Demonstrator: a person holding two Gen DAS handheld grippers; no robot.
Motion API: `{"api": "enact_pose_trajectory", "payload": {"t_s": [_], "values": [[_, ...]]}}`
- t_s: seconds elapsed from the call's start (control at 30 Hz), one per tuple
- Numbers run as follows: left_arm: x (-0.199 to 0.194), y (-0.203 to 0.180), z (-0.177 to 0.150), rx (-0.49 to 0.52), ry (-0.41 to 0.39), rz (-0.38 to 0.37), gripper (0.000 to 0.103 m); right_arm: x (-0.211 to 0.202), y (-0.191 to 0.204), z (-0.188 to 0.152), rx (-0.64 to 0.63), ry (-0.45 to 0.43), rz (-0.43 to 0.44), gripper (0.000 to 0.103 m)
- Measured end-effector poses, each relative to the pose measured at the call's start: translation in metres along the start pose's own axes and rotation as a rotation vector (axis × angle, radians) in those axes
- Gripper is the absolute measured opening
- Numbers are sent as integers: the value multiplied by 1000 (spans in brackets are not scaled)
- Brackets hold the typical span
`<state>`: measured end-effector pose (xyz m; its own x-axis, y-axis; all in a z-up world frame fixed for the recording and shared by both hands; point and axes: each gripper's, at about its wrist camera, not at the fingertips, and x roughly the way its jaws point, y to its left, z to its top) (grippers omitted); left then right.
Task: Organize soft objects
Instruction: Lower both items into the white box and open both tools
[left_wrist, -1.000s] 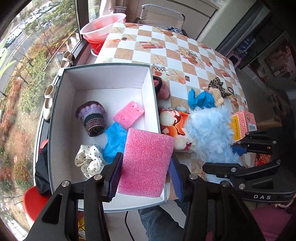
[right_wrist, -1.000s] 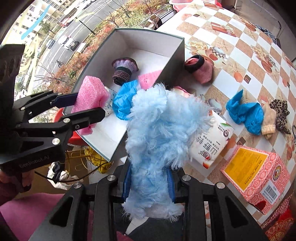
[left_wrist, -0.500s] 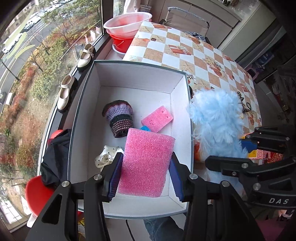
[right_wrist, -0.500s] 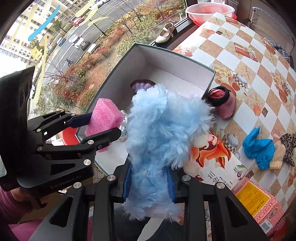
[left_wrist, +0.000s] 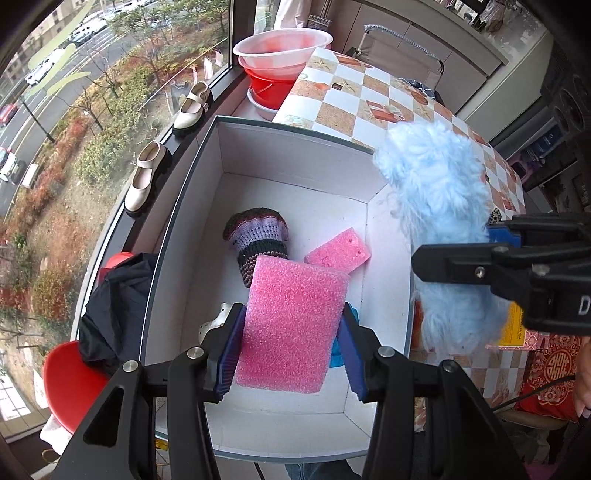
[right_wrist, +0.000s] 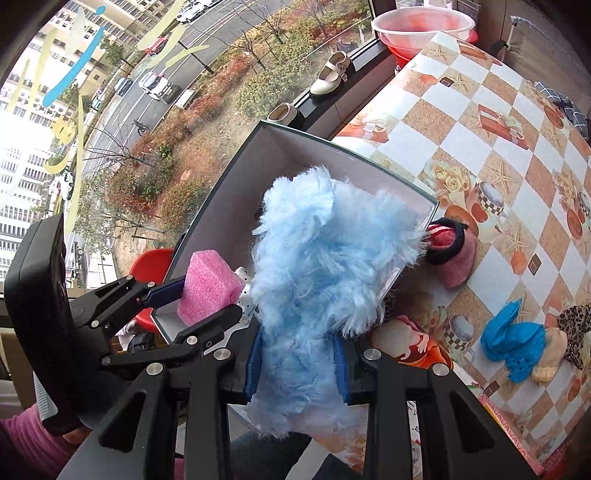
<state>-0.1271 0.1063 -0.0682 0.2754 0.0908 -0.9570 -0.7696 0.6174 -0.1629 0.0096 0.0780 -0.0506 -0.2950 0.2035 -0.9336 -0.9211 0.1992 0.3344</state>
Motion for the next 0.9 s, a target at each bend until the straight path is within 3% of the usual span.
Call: {"api": "enact_pose_trajectory", "payload": {"t_s": [0.6,0.7,0.77,0.8,0.83,0.9], "values": [[14,4,1,-31,14,-14,53,22,-2,28,-4,49,4,33],[12,0,1,-16,4,9,57,24,-2,32,-6,50,-1,33],[13,-3,1,0,0,46,73,25,-2,34,-3,56,-3,34],[15,-4,1,5,2,54,77,26,-3,35,2,59,-3,39],[16,-4,1,7,5,48,80,26,-4,35,8,62,-6,55],[21,-4,1,2,31,27,81,24,-5,35,20,59,-19,65]]}}
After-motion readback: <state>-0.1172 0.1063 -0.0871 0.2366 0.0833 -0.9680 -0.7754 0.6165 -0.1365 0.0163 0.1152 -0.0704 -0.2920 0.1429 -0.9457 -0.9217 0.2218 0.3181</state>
